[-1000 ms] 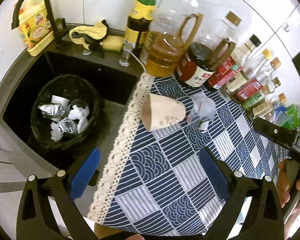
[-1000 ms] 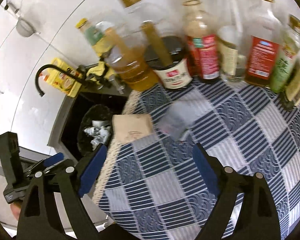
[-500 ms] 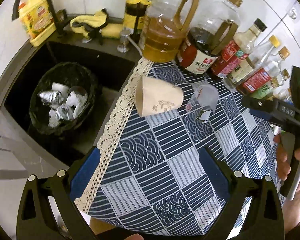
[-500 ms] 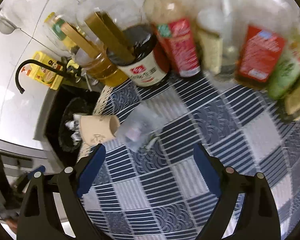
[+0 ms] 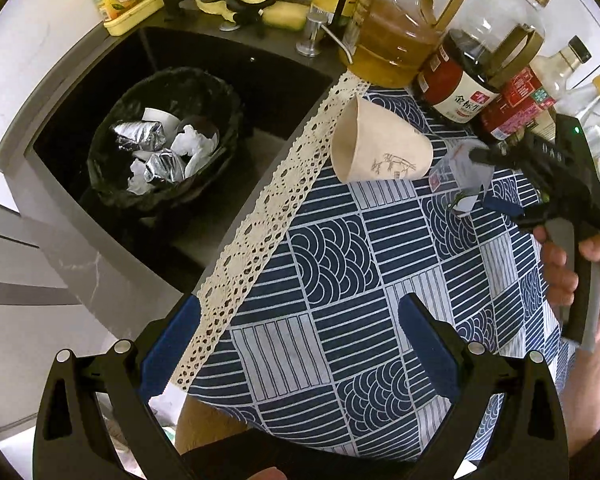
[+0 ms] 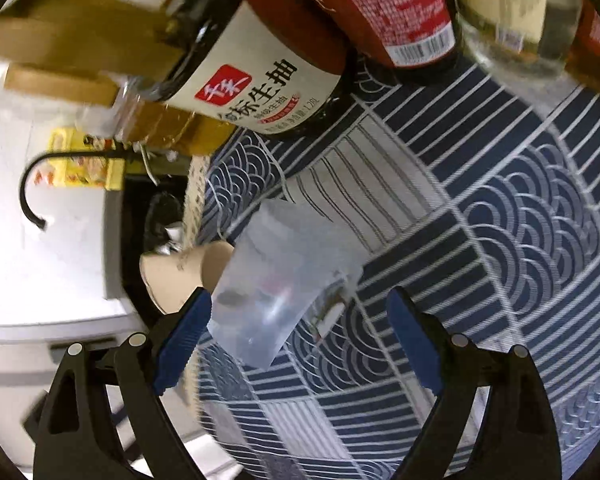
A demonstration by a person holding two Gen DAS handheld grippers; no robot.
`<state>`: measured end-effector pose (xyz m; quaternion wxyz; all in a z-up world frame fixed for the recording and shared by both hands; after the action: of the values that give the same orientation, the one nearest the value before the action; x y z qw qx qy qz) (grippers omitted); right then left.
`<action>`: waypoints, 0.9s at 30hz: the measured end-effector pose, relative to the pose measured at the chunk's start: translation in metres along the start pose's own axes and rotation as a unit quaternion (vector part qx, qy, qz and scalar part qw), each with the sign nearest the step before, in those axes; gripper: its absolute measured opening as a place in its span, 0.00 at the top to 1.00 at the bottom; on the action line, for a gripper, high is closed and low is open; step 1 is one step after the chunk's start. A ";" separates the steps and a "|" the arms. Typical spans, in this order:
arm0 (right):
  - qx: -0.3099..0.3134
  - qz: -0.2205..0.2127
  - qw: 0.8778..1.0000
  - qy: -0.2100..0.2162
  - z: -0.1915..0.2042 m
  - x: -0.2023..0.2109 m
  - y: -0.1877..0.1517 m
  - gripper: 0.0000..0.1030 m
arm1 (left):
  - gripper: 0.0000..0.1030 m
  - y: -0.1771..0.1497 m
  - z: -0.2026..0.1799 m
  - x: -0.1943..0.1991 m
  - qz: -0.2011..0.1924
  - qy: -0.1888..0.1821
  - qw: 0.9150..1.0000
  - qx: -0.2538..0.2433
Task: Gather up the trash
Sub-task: 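Grasp the clear plastic cup with the right gripper and lift it, then grasp the tan paper cup with the left gripper and lift it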
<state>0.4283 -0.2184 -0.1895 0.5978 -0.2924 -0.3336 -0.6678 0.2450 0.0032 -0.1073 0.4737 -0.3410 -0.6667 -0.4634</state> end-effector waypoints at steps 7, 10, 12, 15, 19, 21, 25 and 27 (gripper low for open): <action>-0.026 0.003 0.999 0.023 0.001 -0.012 0.007 0.14 | 0.07 -0.001 -0.006 -0.002 0.009 0.011 1.000 -0.013; -0.018 -0.001 1.000 0.018 0.002 -0.012 0.007 0.28 | 0.07 0.000 -0.009 -0.003 0.012 0.015 1.000 -0.019; -0.024 0.004 0.999 0.023 -0.001 -0.014 0.005 0.35 | 0.07 0.002 -0.011 -0.004 0.013 0.018 1.000 -0.022; -0.024 0.003 0.999 0.023 -0.003 -0.012 0.003 0.40 | 0.07 0.005 -0.014 -0.006 0.014 0.017 0.999 -0.028; -0.020 -0.002 0.999 0.033 -0.004 -0.004 -0.001 0.43 | 0.07 0.012 -0.022 -0.009 0.015 0.015 0.999 -0.042; -0.019 -0.007 0.999 0.037 -0.004 0.003 -0.003 0.43 | 0.07 0.016 -0.026 -0.010 0.014 0.015 0.999 -0.050; -0.014 -0.020 0.999 0.041 -0.005 0.020 -0.009 0.43 | 0.07 0.024 -0.035 -0.012 0.012 0.011 0.998 -0.064; -0.015 -0.025 0.999 0.043 -0.006 0.028 -0.015 0.43 | 0.07 0.029 -0.039 -0.015 0.010 0.009 0.997 -0.076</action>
<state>0.4105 -0.2395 -0.1726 0.5901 -0.2633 -0.3048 -0.6997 0.2882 -0.0241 -0.1078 0.4566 -0.3783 -0.6222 -0.5112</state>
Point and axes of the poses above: each gripper's, at about its wrist camera, not at the fingertips, and x roughly against the way its jaws point, z to its left, y to its top, the point moved 3 cm from there along -x, roughly the way its jaws point, and after that the axes turned 4 degrees about -z, right-handed, at the moved point
